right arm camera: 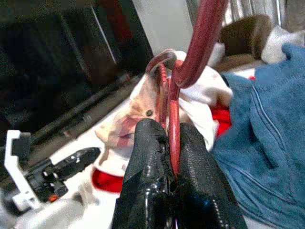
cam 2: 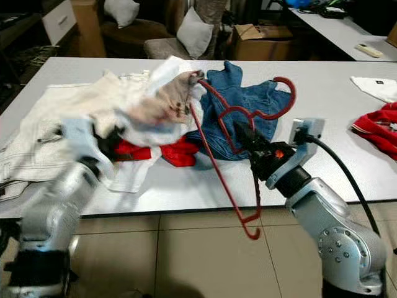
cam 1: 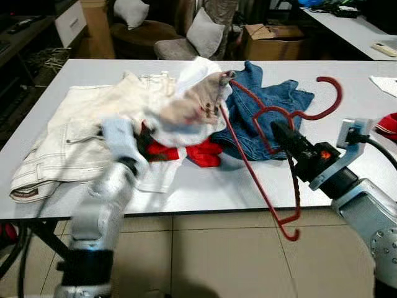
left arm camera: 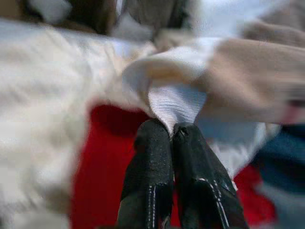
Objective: Hang hanger
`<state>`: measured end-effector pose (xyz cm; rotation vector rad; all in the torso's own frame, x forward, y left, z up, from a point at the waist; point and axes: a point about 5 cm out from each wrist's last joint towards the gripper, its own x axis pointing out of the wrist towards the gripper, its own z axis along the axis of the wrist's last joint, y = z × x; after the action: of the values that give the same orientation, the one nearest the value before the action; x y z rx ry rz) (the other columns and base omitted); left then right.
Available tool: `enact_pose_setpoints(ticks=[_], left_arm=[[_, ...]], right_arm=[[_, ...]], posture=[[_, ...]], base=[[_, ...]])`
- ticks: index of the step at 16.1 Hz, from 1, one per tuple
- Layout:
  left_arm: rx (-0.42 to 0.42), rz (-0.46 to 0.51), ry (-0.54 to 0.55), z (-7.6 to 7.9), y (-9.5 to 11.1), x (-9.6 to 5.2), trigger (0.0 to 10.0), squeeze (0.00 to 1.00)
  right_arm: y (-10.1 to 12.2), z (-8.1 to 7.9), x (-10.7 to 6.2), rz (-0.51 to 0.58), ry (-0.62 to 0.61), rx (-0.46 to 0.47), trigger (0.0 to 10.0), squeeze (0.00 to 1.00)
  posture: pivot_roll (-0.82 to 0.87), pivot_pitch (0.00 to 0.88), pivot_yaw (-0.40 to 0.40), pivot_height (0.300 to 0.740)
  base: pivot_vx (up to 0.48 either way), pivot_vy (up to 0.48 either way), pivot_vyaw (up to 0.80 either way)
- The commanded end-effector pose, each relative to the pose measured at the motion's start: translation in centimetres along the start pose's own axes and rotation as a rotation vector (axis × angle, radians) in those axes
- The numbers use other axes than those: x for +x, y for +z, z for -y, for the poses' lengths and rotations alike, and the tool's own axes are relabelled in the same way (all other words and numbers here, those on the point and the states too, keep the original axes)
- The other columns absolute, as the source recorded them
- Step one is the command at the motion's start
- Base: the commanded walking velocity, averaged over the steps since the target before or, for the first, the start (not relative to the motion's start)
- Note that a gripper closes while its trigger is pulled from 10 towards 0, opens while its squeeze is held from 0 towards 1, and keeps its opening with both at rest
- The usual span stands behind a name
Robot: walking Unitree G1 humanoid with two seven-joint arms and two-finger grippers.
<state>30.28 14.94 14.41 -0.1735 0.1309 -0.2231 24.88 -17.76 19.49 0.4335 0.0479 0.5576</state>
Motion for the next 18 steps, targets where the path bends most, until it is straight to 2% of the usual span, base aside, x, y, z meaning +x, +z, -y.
enact_pose_setpoints(ticks=[1,2,3,4,5,6,7,8,9,12,14,15,16,17,18], left_arm=[[0.017,-0.032,-0.064,0.9,-0.3,0.0,0.0,0.0],[0.019,-0.037,-0.075,1.1,-0.3,0.0,0.0,0.0],[0.047,-0.085,-0.154,1.8,-0.9,-0.2,0.0,0.0],[0.042,-0.093,-0.224,2.6,-1.0,-0.4,0.0,0.0],[0.007,-0.068,-0.269,3.3,-0.5,-0.5,0.0,0.0],[-0.002,-0.067,-0.291,3.6,-0.3,-0.5,0.0,0.0],[-0.007,-0.073,-0.321,4.0,-0.3,-0.7,0.0,0.0],[-0.005,-0.097,-0.345,4.3,-0.7,-1.0,0.0,0.0],[-0.003,-0.107,-0.366,4.6,-0.9,-1.2,0.0,0.0],[0.004,-0.104,-0.38,4.6,-0.8,-1.5,0.0,0.0],[0.026,-0.101,-0.334,3.9,-0.5,-1.3,0.0,0.0],[0.025,-0.098,-0.346,3.9,-0.3,-1.2,0.0,0.0],[0.021,-0.092,-0.376,4.0,-0.1,-1.3,0.0,0.0],[0.019,-0.078,-0.396,4.1,0.1,-1.2,0.0,0.0],[0.021,-0.062,-0.386,4.0,0.3,-1.1,0.0,0.0]], right_arm=[[-1.7,1.1,-0.1,-0.127,-0.101,0.004,10.0,0.0],[-1.9,1.3,-0.1,-0.145,-0.116,0.005,10.0,0.0],[-2.6,2.2,0.1,-0.217,-0.183,-0.051,10.0,0.0],[-1.1,0.5,1.8,-0.102,-0.068,-0.081,10.0,0.0],[1.2,-2.7,3.0,0.058,0.152,-0.055,10.0,0.0],[1.8,-4.3,3.1,0.095,0.259,-0.016,10.0,0.0],[1.4,-5.7,3.4,0.053,0.347,-0.046,10.0,0.0],[-2.0,-3.8,4.1,-0.183,0.198,-0.229,10.0,0.0],[-3.0,-2.8,4.0,-0.205,0.145,-0.221,10.0,0.0],[-3.4,-2.1,4.0,-0.217,0.083,-0.212,10.0,0.0],[-2.3,0.0,3.8,-0.162,-0.058,-0.236,10.0,0.0],[-0.9,0.8,3.4,-0.092,-0.105,-0.273,10.0,0.0],[0.4,0.8,3.1,-0.011,-0.087,-0.247,10.0,0.0],[1.2,0.3,2.6,0.012,-0.023,-0.219,10.0,0.0],[1.1,0.2,2.2,-0.035,0.003,-0.266,10.0,0.0]], posture=[[-0.15,0.0,0.001,0.74],[-0.15,0.0,0.001,0.74],[-0.15,0.0,0.001,0.74],[-0.15,0.0,0.003,0.74],[-0.14,0.0,0.002,0.74],[-0.14,0.0,-0.001,0.74],[-0.14,0.0,-0.004,0.74],[-0.13,0.0,-0.013,0.74],[-0.13,0.0,-0.017,0.74],[-0.12,0.0,-0.022,0.74],[-0.12,0.0,-0.015,0.74],[-0.12,0.0,-0.008,0.74],[-0.13,0.0,-0.001,0.74],[-0.14,0.0,0.006,0.74],[-0.14,0.0,0.006,0.74]], base=[[0.0,0.0,0.0],[0.0,0.0,0.0],[0.0,0.0,0.0],[0.0,0.0,0.0],[0.0,0.0,0.0],[0.0,0.0,0.0],[0.0,0.0,0.0],[0.0,0.0,0.0],[0.0,0.0,0.0],[0.0,0.0,0.0],[0.0,0.0,0.0],[0.0,0.0,0.0],[0.0,0.0,0.0],[0.0,0.0,0.0],[0.0,0.0,0.0]])
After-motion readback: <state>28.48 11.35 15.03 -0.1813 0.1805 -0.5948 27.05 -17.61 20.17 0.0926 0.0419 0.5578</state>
